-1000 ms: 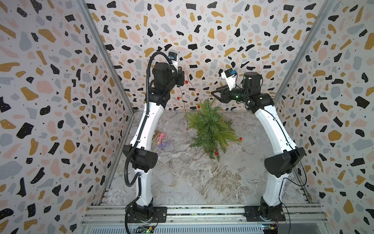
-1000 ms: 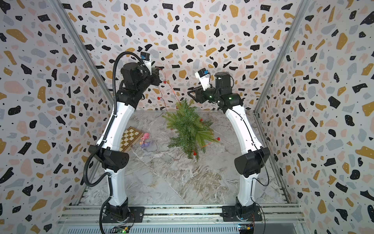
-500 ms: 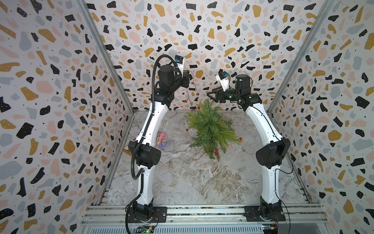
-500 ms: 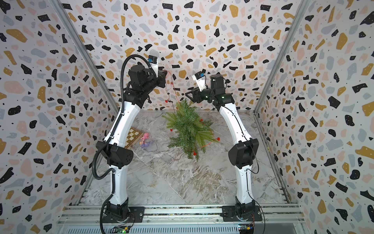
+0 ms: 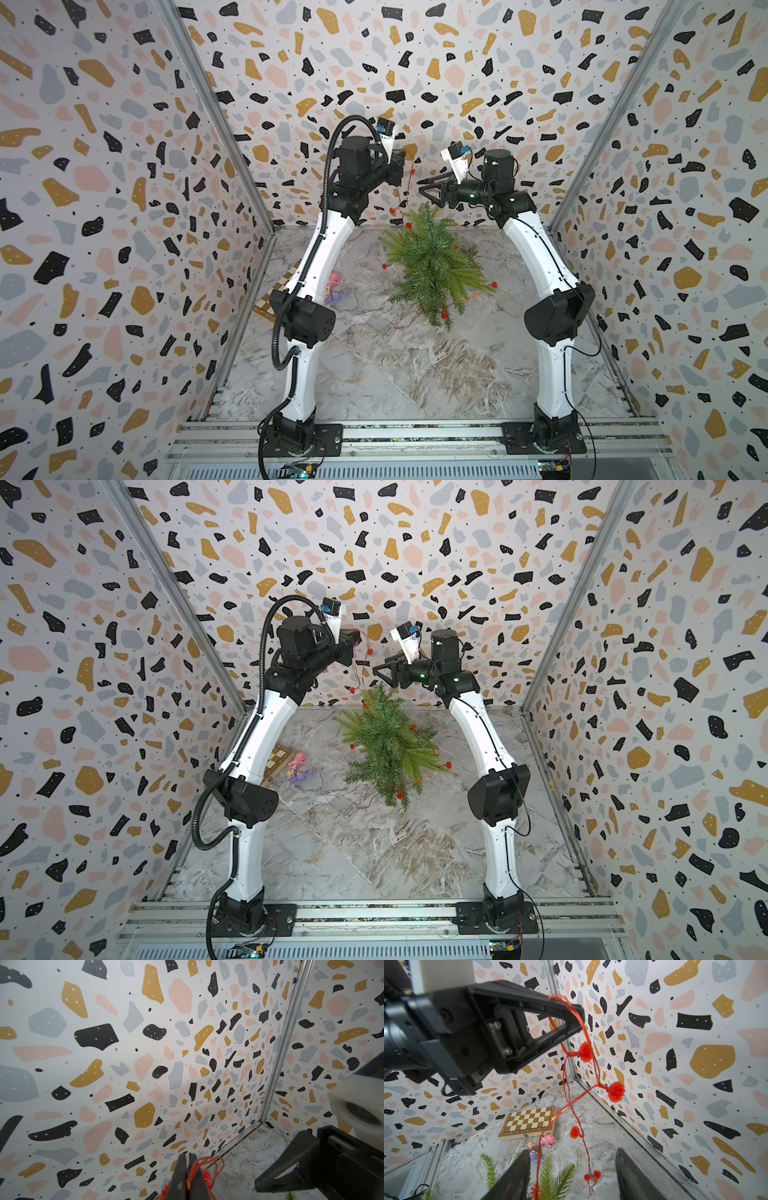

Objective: Remove string lights from the small christmas tree
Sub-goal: Remove the light string from the Christmas tree.

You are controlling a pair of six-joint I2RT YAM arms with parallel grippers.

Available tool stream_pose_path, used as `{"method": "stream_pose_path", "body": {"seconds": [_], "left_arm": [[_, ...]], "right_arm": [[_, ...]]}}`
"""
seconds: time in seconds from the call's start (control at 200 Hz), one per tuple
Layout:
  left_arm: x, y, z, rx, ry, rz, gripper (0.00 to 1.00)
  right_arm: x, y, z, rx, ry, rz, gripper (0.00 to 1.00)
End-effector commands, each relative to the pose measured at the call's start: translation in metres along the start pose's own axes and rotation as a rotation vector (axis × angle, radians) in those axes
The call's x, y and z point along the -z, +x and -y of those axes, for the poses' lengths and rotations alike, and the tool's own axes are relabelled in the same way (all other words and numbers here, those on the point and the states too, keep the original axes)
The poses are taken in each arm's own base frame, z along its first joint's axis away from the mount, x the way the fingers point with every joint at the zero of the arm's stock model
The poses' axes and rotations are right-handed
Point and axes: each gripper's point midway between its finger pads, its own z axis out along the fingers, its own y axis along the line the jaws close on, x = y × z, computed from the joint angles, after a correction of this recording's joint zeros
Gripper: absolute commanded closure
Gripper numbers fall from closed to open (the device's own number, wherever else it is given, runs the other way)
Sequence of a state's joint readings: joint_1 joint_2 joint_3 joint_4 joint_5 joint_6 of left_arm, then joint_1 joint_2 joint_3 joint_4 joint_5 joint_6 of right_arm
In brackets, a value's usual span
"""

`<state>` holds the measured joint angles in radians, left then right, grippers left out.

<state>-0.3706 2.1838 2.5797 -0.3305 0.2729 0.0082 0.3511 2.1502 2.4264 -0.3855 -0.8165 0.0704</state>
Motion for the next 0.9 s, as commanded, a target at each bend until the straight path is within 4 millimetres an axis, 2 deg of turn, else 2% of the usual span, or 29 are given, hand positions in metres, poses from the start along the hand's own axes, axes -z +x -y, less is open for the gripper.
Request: {"method": "stream_pose_path", "body": {"seconds": [0.0,0.1,0.335,0.501,0.661,0.891], "left_arm": [[0.003,-0.018,0.002,-0.027,0.007,0.053,1.00],[0.005,-0.019,0.003,-0.028,0.011,0.051,1.00],[0.011,-0.023,0.011,-0.039,0.032,0.048,1.00],[0.014,-0.025,0.022,-0.063,0.053,0.037,1.00],[0.016,-0.024,0.021,-0.073,0.044,0.027,1.00],[0.021,-0.028,0.025,-0.086,0.043,0.027,1.00]], "right_arm": [[-0.001,-0.015,-0.017,0.029,-0.044,0.033,0.35],[-0.008,-0.009,-0.014,0.017,-0.042,0.025,0.35],[-0.022,-0.016,-0.024,0.024,-0.072,0.057,0.33],[-0.026,-0.015,-0.019,0.018,-0.075,0.067,0.33],[-0.026,-0.018,-0.019,0.021,-0.074,0.077,0.34],[-0.027,-0.020,-0.010,-0.002,-0.047,0.099,0.48]]}}
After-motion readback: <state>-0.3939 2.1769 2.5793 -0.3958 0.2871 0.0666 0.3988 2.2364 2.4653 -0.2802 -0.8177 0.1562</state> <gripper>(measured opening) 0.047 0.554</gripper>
